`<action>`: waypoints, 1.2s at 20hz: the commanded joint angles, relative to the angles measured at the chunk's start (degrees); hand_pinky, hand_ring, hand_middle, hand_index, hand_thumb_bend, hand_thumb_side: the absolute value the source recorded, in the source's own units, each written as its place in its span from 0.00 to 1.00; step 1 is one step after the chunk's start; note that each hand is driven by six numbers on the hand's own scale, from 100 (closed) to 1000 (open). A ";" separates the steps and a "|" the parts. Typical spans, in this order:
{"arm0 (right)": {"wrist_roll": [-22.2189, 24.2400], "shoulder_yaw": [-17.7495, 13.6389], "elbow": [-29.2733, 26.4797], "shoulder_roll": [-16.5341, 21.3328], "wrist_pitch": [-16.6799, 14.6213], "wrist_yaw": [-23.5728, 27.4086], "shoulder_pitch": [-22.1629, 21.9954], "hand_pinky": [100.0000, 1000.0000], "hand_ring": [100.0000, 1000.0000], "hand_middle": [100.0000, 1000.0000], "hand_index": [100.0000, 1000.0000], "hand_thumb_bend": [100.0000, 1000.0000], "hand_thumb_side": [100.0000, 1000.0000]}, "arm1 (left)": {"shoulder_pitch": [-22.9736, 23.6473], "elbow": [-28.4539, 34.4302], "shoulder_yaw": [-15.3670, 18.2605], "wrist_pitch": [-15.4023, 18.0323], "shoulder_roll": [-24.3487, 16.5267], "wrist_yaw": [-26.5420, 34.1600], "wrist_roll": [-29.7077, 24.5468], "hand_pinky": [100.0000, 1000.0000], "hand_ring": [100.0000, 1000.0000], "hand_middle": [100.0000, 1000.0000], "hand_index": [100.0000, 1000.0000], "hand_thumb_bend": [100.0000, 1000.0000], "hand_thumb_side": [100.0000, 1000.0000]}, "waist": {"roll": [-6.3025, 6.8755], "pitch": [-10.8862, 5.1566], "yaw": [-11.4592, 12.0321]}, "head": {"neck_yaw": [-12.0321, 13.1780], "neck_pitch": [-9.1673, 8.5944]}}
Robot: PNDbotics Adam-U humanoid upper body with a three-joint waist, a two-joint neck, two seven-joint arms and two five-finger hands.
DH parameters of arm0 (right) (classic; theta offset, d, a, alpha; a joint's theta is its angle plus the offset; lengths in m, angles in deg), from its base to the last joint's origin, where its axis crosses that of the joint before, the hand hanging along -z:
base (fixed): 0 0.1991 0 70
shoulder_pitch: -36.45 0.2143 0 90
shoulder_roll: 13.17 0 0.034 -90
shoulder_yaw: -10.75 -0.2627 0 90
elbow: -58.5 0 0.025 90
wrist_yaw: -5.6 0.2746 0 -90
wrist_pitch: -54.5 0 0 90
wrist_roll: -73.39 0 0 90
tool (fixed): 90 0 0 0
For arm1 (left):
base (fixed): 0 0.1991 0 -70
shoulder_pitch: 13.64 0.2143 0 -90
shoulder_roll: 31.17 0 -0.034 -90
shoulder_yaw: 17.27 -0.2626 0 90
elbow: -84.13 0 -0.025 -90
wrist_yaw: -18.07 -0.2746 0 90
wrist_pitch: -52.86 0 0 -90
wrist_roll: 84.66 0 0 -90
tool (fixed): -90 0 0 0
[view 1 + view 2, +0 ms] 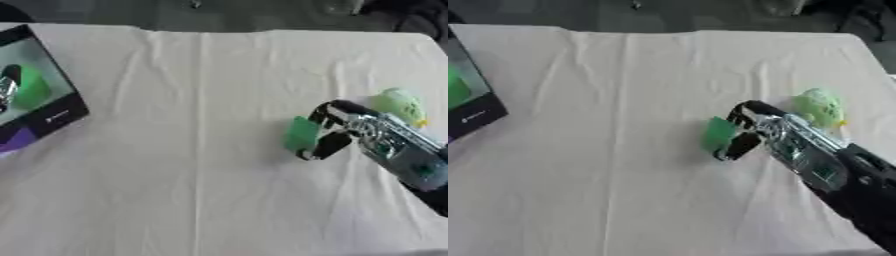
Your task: Pick up the objects with one hand, pass them to the other hand, and then place them into the box on the other side of the table.
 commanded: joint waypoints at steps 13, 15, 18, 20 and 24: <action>-4.40 -0.92 -0.37 0.86 2.54 2.55 0.71 0.85 0.65 0.53 0.59 0.30 0.00 | -0.45 0.04 0.68 0.11 -0.35 -0.23 0.28 0.90 0.61 0.63 0.70 0.31 0.50 | 0.60 0.09 -0.07 | -0.37 -0.09; -5.42 -1.55 -2.12 1.04 3.48 3.75 0.71 0.81 0.62 0.51 0.56 0.30 0.00 | -0.44 0.03 0.67 0.12 -0.40 -0.24 0.27 0.90 0.61 0.63 0.70 0.31 0.49 | 0.60 0.02 -0.17 | -0.35 -0.09; -7.09 -3.01 -6.27 1.58 4.81 6.37 0.51 0.76 0.60 0.50 0.54 0.30 0.00 | -0.39 0.05 0.72 0.11 -0.55 -0.24 0.30 0.90 0.61 0.63 0.70 0.31 0.49 | 0.60 -0.10 -0.35 | -0.22 -0.09; -7.79 -4.25 -9.43 2.20 5.55 7.98 0.36 0.73 0.59 0.49 0.53 0.30 0.00 | -0.37 0.10 0.75 0.09 -0.66 -0.23 0.33 0.90 0.61 0.63 0.70 0.31 0.49 | 0.60 -0.22 -0.46 | -0.09 -0.09; -9.18 -7.09 -12.93 3.19 5.43 9.71 0.48 0.67 0.58 0.50 0.53 0.30 0.00 | -0.31 0.22 0.88 0.05 -0.91 -0.21 0.44 0.90 0.61 0.63 0.70 0.31 0.49 | 0.65 -0.48 -0.65 | 0.12 -0.09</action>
